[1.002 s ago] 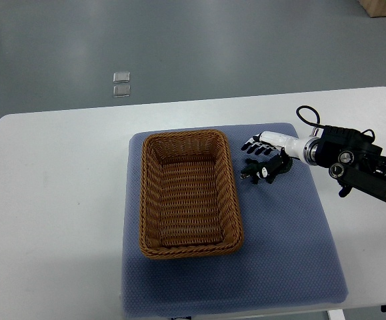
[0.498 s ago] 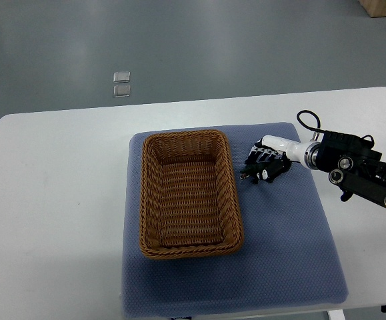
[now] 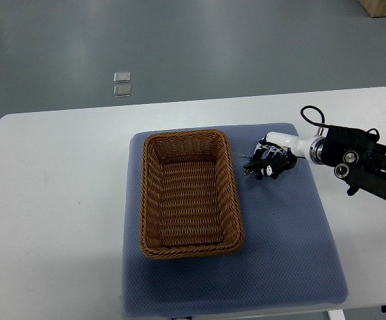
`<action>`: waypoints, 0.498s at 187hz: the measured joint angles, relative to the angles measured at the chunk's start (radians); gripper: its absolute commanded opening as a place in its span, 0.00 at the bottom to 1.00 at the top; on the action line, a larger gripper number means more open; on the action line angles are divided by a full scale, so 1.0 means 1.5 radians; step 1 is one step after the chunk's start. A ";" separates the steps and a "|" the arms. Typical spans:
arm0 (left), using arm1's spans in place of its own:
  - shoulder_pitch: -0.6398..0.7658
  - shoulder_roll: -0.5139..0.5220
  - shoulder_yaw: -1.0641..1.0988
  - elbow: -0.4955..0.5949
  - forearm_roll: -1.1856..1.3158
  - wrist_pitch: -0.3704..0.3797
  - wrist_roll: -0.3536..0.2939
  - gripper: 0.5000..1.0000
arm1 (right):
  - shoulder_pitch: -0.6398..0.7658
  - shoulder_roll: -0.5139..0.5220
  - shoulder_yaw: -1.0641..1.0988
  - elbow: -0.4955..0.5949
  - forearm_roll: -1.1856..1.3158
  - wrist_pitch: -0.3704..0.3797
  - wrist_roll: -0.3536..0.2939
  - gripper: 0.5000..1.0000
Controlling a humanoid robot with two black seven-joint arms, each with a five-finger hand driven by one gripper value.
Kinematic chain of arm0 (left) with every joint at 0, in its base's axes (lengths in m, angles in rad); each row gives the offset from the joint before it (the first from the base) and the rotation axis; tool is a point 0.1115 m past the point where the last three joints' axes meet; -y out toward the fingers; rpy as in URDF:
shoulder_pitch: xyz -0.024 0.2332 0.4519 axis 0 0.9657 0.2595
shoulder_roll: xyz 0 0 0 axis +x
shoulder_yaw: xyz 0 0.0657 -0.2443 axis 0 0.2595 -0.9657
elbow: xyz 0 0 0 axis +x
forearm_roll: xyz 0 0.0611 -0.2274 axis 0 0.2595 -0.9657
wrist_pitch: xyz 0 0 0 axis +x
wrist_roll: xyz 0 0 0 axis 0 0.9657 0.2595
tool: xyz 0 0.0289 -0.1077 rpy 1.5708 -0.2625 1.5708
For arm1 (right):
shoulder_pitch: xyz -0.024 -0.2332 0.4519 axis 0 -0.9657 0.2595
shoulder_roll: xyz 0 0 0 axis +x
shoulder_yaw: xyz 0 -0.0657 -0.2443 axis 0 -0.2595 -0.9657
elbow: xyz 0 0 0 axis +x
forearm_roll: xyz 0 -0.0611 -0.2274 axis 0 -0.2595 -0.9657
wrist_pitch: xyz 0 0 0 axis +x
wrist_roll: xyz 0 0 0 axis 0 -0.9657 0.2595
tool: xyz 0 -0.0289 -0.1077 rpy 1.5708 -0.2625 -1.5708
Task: Place crocodile in brown basket with right hand
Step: 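Lift the crocodile up off the mat with the right hand, then carry the crocodile over the wicker basket and lower it inside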
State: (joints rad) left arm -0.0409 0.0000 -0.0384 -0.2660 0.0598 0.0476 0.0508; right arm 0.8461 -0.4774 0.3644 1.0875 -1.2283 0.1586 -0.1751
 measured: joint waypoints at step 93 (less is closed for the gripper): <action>0.000 0.000 0.000 -0.004 0.000 0.001 0.000 1.00 | 0.092 -0.058 0.008 0.008 0.012 0.049 -0.001 0.00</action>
State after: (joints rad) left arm -0.0415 0.0000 -0.0384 -0.2716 0.0598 0.0491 0.0505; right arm 0.9847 -0.5643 0.3771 1.0996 -1.2100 0.2315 -0.1765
